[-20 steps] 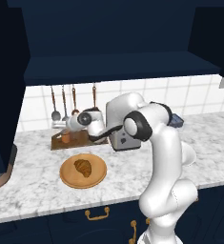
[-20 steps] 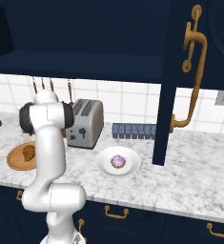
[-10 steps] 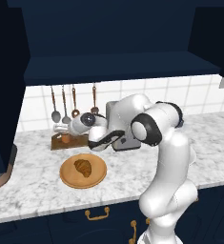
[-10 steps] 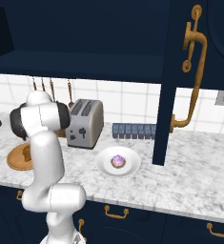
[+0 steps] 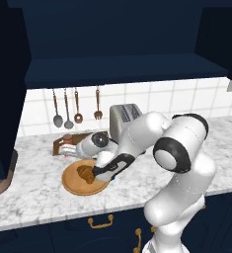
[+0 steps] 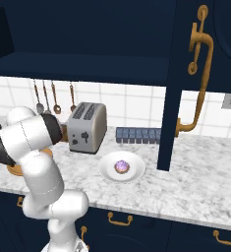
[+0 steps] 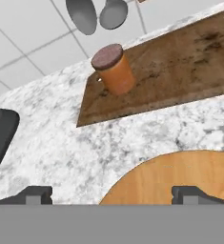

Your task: From the different types of pastries on the counter, select a croissant and place it on the cutting board. Then retrieve a jar of jam from the cabinet and place it alongside the croissant on the cutting board.

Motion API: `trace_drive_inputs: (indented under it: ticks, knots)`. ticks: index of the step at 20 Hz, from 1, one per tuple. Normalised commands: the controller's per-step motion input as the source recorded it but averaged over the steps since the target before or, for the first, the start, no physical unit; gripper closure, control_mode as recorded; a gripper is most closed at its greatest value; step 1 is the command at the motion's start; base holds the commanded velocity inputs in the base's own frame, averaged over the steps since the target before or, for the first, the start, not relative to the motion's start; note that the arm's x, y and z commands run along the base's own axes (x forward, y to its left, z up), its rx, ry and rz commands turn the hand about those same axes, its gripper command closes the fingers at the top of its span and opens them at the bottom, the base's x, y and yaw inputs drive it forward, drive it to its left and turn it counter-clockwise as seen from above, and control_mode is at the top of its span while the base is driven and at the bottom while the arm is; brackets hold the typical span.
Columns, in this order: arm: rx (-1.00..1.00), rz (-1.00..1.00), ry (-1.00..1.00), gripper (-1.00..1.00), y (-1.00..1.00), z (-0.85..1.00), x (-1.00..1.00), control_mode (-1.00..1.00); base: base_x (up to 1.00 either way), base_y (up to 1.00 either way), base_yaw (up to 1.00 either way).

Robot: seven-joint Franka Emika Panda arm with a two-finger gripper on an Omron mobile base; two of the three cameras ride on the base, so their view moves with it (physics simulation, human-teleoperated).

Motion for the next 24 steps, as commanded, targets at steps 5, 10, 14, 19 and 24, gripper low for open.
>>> trace_drive_inputs:
  ticks: [5,10,14,19,24]
  knots:
    - [0.00,-0.02,0.14,-1.00,-0.20,0.02,-0.62,-1.00,0.00,0.00,0.00]
    - [0.03,0.00,0.00,-1.00,0.00,0.96,0.02,-1.00,0.00,0.00,0.00]
    - [0.00,0.00,0.03,-1.00,0.00,1.00,0.08,-1.00,0.00,0.00,0.00]
    - [-0.04,0.00,0.09,-1.00,0.00,0.54,0.00,-1.00,0.00,0.00,0.00]
    - [-0.37,-0.04,0.70,-1.00,-0.63,0.40,0.00,-1.00,0.00,0.00,0.00]
